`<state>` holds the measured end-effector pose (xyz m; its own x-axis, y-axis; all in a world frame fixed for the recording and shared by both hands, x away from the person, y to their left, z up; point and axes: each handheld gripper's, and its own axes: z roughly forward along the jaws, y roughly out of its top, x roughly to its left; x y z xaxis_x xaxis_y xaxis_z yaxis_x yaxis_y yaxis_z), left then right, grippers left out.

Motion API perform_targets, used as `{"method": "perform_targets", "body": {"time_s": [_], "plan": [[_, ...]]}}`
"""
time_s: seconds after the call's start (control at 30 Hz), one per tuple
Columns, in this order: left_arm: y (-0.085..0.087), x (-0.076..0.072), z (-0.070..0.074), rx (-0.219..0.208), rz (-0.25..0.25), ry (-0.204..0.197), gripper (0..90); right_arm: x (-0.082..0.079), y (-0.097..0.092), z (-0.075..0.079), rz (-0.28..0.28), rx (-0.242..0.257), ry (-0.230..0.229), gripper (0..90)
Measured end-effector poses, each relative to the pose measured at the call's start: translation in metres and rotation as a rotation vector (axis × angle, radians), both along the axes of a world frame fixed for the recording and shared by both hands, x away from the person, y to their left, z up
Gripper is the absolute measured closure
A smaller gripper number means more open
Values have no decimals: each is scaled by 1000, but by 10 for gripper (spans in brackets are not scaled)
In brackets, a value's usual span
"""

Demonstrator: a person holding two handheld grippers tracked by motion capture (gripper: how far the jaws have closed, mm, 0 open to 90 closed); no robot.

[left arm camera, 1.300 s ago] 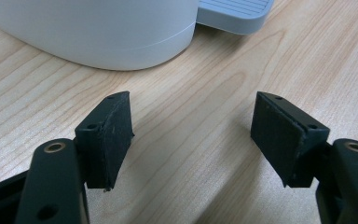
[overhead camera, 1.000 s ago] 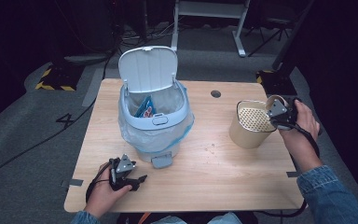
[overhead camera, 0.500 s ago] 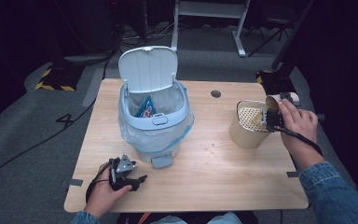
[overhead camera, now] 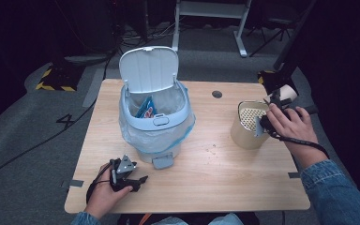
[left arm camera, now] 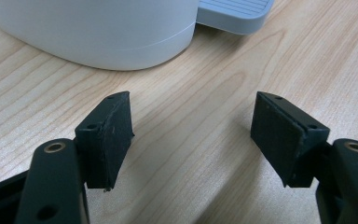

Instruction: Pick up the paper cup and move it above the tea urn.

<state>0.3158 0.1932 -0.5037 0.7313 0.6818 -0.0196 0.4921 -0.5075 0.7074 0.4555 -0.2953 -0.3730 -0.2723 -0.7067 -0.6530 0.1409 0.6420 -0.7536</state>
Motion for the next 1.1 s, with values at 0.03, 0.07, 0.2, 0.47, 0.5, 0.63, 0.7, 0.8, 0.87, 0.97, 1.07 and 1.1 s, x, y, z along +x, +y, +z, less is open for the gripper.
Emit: {"method": "perform_targets", "body": {"time_s": [0.03,0.07,0.2,0.47,0.5,0.63,0.7,0.8,0.87,0.97,1.07,1.1], "plan": [[0,0,0,0,0,0,298,0,1,0,5,-21,4,341],[0,0,0,0,0,0,298,0,1,-1,7,-26,5,341],[0,0,0,0,0,0,298,-1,3,-4,21,-66,3,341],[0,0,0,0,-1,0,298,-1,4,-3,27,-102,9,341],[0,0,0,1,-1,0,298,-1,4,-3,28,-103,10,341],[0,0,0,0,-1,0,298,-1,4,-2,37,-114,12,340],[0,0,0,1,-1,-1,298,-1,4,-1,39,-128,12,340],[0,0,0,0,-2,-1,298,-1,3,2,47,-133,8,339],[0,0,0,0,-2,-1,298,-2,2,4,57,-141,10,339],[0,0,0,0,-2,-1,298,-2,5,2,73,-203,34,339],[0,0,0,0,-2,-1,298,-1,9,4,68,-208,36,339],[0,0,0,1,-2,-1,298,-1,10,2,90,-220,61,339]]}}
